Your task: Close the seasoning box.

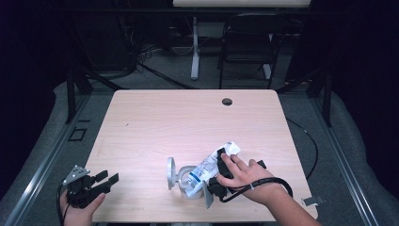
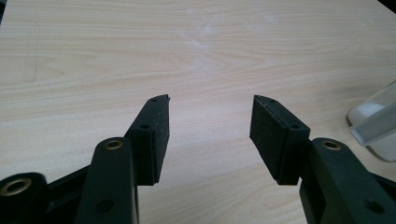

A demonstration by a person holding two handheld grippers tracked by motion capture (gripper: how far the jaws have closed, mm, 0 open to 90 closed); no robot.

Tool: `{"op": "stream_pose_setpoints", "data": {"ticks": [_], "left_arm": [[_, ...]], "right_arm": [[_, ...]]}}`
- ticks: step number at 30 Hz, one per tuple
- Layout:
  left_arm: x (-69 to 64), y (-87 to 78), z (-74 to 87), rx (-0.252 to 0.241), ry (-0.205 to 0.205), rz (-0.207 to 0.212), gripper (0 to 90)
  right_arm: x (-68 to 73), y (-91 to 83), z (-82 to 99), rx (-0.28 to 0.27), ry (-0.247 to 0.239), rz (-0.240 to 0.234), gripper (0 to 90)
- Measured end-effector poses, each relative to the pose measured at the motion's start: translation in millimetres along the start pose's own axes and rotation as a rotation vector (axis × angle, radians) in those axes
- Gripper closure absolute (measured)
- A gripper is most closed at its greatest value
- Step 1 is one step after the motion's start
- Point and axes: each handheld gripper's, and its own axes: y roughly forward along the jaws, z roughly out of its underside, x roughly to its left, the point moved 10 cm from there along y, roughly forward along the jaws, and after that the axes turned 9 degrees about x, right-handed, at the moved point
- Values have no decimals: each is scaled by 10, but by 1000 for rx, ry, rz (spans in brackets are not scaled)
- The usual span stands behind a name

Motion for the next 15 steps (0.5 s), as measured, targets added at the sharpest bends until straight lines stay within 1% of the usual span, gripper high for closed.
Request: {"op": "stream_pose_setpoints", "data": {"ticks": [5, 10, 12, 13, 14, 15], "left_arm": [[-1, -5, 1, 2, 0, 0, 479], [-1, 1, 0, 1, 0, 0, 479], [-1, 1, 0, 0, 1, 0, 479], [-1, 1, 1, 1, 0, 0, 479], [0, 1, 0, 0, 0, 0, 479], [0, 1, 0, 0, 0, 0, 479]], "right_arm": [[0, -6, 3, 4, 3, 2, 536], [-3, -10, -1, -4, 3, 11, 548], [-3, -13, 2, 0, 1, 13, 551], [-14, -23, 10, 12, -9, 18, 553], [-9, -17, 4, 4, -7, 19, 555], [-2, -13, -6, -6, 4, 19, 557]]}}
